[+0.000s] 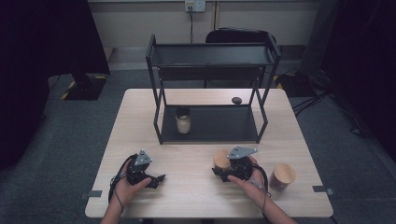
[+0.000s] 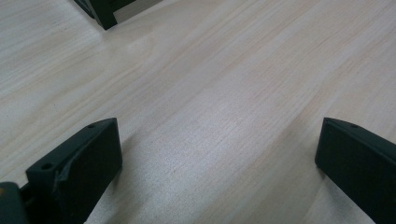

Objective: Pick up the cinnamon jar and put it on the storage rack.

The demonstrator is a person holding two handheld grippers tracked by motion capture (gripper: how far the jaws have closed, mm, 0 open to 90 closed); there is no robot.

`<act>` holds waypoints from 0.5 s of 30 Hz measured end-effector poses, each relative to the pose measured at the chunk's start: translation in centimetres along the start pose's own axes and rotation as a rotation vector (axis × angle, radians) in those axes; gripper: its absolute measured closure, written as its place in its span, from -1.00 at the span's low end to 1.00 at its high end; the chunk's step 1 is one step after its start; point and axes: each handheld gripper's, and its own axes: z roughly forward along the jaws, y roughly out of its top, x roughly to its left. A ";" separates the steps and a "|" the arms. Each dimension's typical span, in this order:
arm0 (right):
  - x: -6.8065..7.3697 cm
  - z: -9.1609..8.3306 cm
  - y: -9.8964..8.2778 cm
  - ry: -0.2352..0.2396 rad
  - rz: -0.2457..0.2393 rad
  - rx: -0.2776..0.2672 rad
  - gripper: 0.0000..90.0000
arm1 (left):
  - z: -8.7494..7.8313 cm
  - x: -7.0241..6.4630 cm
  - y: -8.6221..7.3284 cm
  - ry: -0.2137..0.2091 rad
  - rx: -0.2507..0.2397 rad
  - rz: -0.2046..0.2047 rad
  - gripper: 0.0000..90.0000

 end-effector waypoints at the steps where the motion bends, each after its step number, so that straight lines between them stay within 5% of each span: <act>1: 0.0 0.0 0.0 -0.001 -0.002 0.001 -0.45 | 0.0 0.0 0.0 0.000 0.000 0.000 -1.00; 15: 0.3 0.3 0.4 -0.005 -0.035 0.009 -0.44 | 0.0 0.0 0.0 0.000 0.000 0.000 -1.00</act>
